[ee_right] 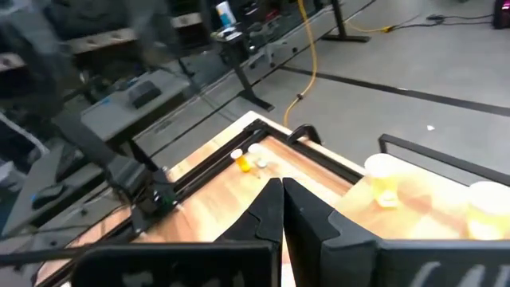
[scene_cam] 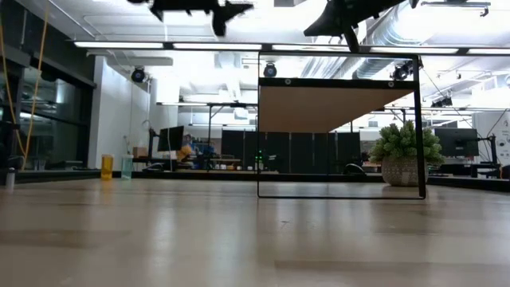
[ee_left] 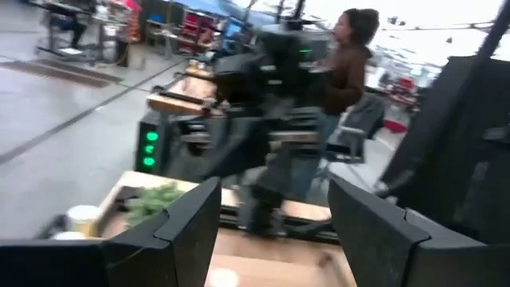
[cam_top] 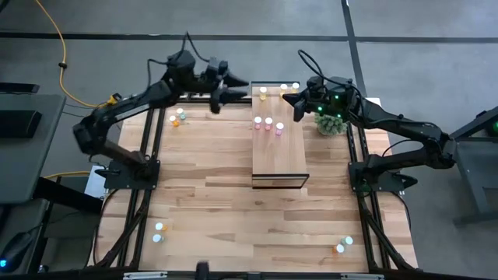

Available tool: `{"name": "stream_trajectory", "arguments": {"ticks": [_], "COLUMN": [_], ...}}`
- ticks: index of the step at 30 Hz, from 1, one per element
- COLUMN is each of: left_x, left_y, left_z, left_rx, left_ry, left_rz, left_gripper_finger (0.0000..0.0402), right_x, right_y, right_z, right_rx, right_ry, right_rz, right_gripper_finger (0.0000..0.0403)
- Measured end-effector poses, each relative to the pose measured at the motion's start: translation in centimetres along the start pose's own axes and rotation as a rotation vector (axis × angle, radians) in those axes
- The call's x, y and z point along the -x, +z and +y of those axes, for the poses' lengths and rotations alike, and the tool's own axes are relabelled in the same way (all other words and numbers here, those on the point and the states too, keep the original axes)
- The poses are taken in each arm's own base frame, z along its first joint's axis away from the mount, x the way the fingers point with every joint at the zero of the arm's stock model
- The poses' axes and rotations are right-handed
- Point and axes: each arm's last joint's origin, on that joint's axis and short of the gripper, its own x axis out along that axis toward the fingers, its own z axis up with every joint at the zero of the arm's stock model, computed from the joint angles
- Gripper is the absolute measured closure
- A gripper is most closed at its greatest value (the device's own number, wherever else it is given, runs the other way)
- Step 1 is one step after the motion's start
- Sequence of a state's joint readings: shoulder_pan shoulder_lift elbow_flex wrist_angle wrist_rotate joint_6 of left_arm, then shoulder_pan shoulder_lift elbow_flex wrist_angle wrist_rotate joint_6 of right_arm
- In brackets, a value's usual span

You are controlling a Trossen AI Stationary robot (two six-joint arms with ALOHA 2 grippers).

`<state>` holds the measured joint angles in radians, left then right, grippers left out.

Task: Pick and place medicine bottles onto shelf by color
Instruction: Put the top blue pill bottle on the shelf

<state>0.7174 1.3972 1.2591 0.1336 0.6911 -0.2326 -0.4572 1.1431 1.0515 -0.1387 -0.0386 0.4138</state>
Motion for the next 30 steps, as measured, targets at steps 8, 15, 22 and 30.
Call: {"name": "stream_trajectory", "arguments": {"ticks": [8,15,22,30], "left_x": [2.2,4.3,5.9,6.0], "left_y": [-3.7,-7.1,-6.4,-6.3], "left_z": [-7.7,-11.0,-11.5,-11.5], "left_rx": [0.036,0.054,-0.014,-0.065], "left_ry": [0.052,0.124,0.203,0.224], "left_rz": [-0.104,-0.277,-0.347,-0.345], "left_gripper_finger": [0.0186,0.0198,0.0199,0.0200], "right_x": [0.0,0.0,0.1,0.2], "right_y": [0.0,0.1,0.4,0.6], "right_z": [0.1,0.6,1.0,1.2], "right_rx": [0.031,0.061,0.095,0.128], "right_ry": [0.043,0.164,0.272,0.303], "right_rz": [0.018,0.032,0.023,0.000], "right_gripper_finger": [0.0403,0.0403,0.0403,0.0403]}}
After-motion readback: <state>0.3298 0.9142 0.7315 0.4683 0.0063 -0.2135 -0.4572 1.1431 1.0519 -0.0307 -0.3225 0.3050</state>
